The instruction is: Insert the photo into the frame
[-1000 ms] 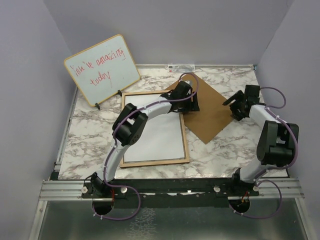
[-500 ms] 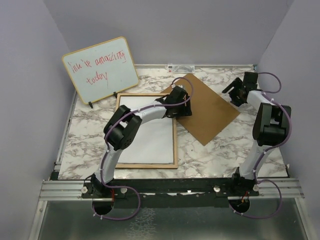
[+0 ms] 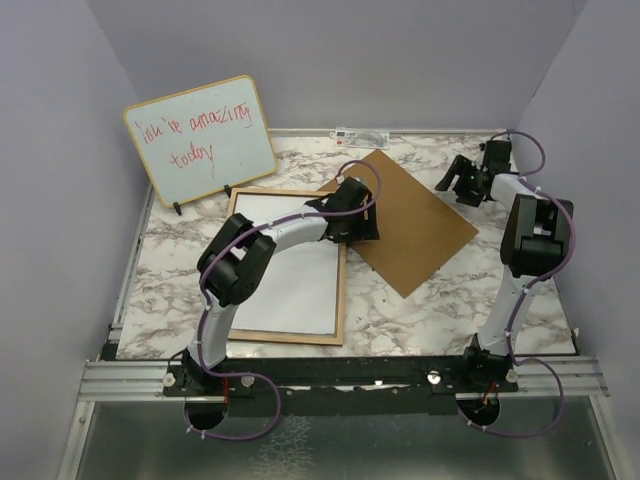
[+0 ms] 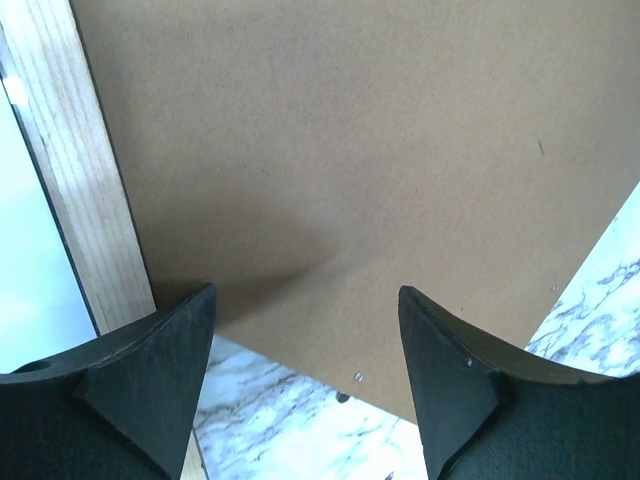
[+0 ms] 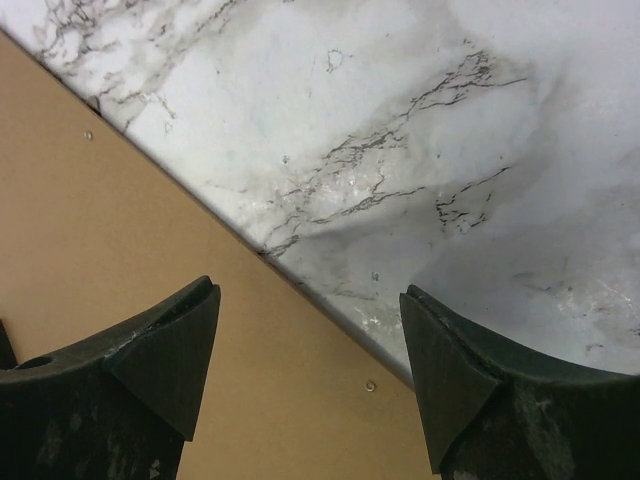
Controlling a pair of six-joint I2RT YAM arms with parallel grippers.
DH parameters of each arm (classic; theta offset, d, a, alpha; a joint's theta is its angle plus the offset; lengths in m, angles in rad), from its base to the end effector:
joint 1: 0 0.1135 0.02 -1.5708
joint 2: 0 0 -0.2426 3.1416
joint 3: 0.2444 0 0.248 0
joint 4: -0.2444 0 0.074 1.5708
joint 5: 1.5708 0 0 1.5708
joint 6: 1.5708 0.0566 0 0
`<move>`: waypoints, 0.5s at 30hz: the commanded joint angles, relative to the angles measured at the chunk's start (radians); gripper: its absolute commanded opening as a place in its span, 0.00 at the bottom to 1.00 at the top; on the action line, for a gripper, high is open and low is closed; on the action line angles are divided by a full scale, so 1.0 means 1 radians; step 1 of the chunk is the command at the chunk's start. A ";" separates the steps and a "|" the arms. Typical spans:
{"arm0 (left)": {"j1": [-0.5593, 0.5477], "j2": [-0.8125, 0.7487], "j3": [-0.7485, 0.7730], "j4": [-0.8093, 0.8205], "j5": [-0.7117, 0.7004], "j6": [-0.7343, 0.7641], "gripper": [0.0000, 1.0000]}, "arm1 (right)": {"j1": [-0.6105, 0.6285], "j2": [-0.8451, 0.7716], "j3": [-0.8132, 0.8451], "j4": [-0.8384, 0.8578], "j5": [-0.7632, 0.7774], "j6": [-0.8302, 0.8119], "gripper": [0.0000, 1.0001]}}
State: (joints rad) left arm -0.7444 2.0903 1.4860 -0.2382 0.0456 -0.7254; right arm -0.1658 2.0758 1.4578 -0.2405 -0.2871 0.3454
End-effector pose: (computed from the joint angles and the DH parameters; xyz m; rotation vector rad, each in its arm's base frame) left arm 0.3362 -0.3132 0.1393 0.0463 2.5433 -0.6931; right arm 0.4486 -0.0588 0.1382 0.4868 2.3784 0.4299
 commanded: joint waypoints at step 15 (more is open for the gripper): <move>-0.059 0.018 -0.079 -0.186 0.037 -0.079 0.77 | -0.016 0.004 -0.106 -0.111 -0.244 -0.192 0.77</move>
State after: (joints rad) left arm -0.7914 2.0422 1.4384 -0.3504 0.0589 -0.7891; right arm -0.1703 2.0838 1.4376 -0.2665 -0.4252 0.1936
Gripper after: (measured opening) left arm 0.761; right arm 0.773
